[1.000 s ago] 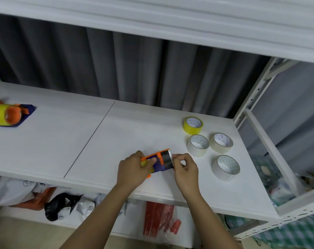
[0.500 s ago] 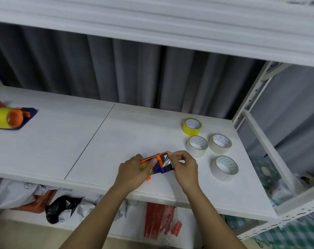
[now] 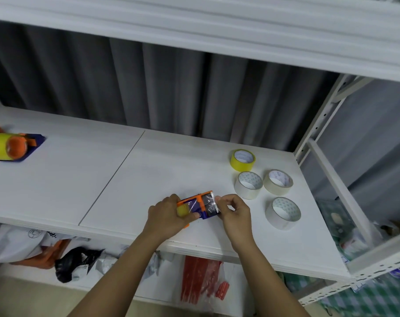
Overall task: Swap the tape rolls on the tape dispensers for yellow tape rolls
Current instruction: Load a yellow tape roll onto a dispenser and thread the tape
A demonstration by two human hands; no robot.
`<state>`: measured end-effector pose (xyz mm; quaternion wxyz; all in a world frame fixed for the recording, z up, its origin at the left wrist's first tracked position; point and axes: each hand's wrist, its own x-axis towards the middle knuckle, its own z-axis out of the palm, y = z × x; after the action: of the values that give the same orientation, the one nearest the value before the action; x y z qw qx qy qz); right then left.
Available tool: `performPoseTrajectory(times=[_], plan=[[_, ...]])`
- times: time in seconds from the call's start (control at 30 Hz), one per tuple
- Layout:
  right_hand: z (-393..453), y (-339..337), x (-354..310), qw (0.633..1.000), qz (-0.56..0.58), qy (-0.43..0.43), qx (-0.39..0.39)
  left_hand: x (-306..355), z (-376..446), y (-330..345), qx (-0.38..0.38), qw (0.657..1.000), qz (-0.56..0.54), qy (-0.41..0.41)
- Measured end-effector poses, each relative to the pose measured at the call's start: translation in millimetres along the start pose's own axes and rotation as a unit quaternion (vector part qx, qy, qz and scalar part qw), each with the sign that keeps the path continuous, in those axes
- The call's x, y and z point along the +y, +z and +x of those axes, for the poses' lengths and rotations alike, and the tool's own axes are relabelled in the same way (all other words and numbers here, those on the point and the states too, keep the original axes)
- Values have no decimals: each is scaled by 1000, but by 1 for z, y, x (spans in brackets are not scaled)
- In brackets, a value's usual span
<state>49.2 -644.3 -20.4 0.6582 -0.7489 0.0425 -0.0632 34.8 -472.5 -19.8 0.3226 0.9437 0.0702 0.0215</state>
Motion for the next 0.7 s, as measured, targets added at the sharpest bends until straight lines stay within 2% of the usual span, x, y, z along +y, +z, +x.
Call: performPoseTrajectory(times=[0.2,0.33,0.47,0.63,0.7], plan=[[-8,-2,10,999,-10,4,33,4,-1,1,-34,999,11,14],[-3,-7,4,1000,1,20,15,-3,-4,-7,-81,993,-90,8],[0,-18,1,994,82,73,-1,-3,-5,-15,-142,970,-195,13],[-2,-23,-2,990,120,74,-29,-4,-8,-23,-173,965,-198,17],[-3,-23,-5,991,114,55,-39,-4,-8,-25,-163,977,-136,21]])
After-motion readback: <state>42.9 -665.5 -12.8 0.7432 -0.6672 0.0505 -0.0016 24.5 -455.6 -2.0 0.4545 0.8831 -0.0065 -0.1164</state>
